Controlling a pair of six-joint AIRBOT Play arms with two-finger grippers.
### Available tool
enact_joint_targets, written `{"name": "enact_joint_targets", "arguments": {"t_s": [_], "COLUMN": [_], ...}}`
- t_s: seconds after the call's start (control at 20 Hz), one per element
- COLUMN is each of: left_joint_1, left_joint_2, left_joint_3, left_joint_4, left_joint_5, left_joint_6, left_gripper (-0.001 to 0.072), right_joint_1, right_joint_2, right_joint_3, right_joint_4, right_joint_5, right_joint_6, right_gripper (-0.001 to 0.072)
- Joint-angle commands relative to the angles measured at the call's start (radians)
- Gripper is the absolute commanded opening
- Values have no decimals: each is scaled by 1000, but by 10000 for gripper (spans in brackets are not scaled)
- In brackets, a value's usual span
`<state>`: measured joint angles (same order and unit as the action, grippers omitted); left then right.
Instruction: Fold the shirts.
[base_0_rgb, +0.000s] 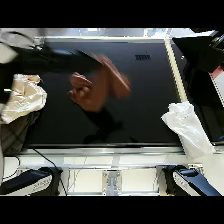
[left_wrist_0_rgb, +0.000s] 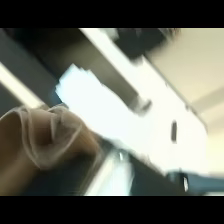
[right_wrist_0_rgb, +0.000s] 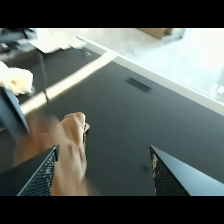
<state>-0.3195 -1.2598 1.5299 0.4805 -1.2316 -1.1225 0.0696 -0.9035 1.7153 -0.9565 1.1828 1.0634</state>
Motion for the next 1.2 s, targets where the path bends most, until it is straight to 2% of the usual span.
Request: {"name": "enact_joint_targets", "arguments": {"t_s": [0.0, 0.1, 0.2, 0.25, 0.3, 0.4, 0.5, 0.55, 0.75, 1.0, 1.15], "left_joint_1": [-195, -136, -2, 76, 158, 304, 412, 451, 499, 459, 457], "left_joint_2": [-84, -84, -78, -81, -87, -105, -139, -162, -298, -474, -543], "left_joint_3": [-9, -6, -6, -6, -7, -8, -8, -8, -8, -8, -7], "left_joint_4": [121, 126, 128, 151, 214, 360, 421, 421, 443, 468, 478], "left_joint_5": [122, 277, 374, 378, 366, 321, 273, 228, 55, 51, 52], "left_joint_6": [-5, -5, -20, -80, -177, -332, -343, -317, -81, 149, 243], "left_gripper": [717, 717, 716, 716, 716, 715, 714, 714, 710, 707, 706], "right_joint_1": [0, -1, 0, -1, -3, -41, -74, -84, -87, -87, -87], "right_joint_2": [1, 4, 3, -3, -11, -26, -42, -51, -96, -108, -100], "right_joint_3": [18, 22, 20, 20, 16, -28, -103, -147, -342, -448, -447], "right_joint_4": [-148, -315, -515, -606, -660, -662, -633, -588, -404, -370, -328], "right_joint_5": [28, 59, 124, 179, 226, 271, 276, 276, 273, 280, 280], "right_joint_6": [1, 18, 93, 142, 179, 221, 275, 297, 313, 315, 315], "right_gripper": [647, 647, 646, 612, 564, 548, 550, 550, 550, 550, 550]}}
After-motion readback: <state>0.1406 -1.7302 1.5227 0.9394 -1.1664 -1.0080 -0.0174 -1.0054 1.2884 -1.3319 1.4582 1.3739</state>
